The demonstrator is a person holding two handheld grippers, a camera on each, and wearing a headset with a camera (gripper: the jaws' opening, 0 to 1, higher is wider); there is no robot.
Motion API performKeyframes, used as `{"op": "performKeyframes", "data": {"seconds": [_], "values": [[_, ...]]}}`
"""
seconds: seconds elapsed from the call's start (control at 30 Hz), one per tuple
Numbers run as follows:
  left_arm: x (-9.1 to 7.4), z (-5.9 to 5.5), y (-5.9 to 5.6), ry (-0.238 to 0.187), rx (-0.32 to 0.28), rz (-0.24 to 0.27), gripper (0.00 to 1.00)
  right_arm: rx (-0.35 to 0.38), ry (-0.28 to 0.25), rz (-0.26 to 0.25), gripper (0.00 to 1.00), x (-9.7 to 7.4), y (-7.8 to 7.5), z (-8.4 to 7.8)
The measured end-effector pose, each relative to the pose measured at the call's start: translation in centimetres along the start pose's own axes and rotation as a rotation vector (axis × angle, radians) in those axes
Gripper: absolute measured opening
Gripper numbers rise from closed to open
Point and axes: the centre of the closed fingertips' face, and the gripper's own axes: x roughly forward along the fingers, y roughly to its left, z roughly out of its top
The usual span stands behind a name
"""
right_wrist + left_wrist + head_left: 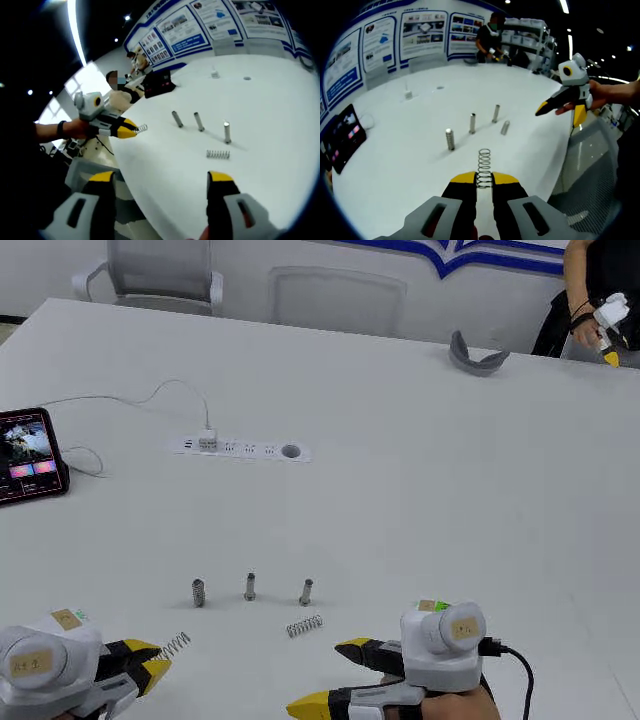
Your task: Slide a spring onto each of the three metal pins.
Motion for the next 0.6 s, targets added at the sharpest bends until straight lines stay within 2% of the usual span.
{"op": "performKeyframes", "data": {"seconds": [0.07, 0.3, 0.6], "values": [[0.0, 0.2, 0.0, -0.005, 0.004, -0.009, 0.11, -0.001, 0.001, 0.006, 0.76, 0.1, 0.1, 0.0], [0.2, 1.2, -1.1, -0.016, 0.039, -0.036, 0.11, 0.002, 0.000, 0.020, 0.75, 0.2, 0.3, 0.2], [1.0, 1.6, -3.3, -0.018, 0.069, -0.081, 0.11, 0.008, -0.002, 0.034, 0.75, 0.4, 0.7, 0.3]]}}
